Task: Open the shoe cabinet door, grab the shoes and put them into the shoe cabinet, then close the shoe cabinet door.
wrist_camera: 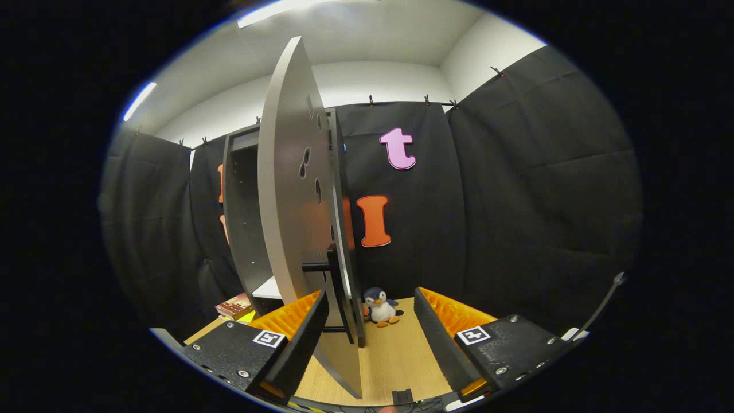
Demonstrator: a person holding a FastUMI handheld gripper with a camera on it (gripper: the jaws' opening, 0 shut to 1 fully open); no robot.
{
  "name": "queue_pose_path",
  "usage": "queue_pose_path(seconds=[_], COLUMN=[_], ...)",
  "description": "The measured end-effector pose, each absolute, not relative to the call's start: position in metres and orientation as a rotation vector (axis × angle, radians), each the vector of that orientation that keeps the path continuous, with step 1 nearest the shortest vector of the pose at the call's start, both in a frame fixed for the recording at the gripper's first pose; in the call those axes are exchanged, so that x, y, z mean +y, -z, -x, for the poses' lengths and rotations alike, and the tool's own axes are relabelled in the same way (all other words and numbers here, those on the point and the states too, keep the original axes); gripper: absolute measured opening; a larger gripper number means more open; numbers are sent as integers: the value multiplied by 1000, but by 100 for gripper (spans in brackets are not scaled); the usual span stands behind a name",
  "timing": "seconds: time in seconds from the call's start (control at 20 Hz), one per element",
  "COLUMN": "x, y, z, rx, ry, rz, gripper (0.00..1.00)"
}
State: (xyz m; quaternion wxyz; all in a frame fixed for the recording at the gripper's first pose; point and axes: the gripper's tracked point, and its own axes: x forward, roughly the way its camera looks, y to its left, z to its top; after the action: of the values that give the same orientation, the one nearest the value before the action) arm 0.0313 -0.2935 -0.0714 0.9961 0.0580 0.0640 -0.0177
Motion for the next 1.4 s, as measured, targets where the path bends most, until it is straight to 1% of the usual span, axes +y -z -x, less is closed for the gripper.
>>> queue_pose_path(seconds=[0.3,0.55,1.05,1.4], x=[-286,-272,-185,-116], y=[76,75,71,75], z=[-40,-44,-54,-79], rx=[137,134,124,121], ry=[-10,-9,-129,-237], rz=[-135,-119,-100,-135], gripper=[93,90,90,91])
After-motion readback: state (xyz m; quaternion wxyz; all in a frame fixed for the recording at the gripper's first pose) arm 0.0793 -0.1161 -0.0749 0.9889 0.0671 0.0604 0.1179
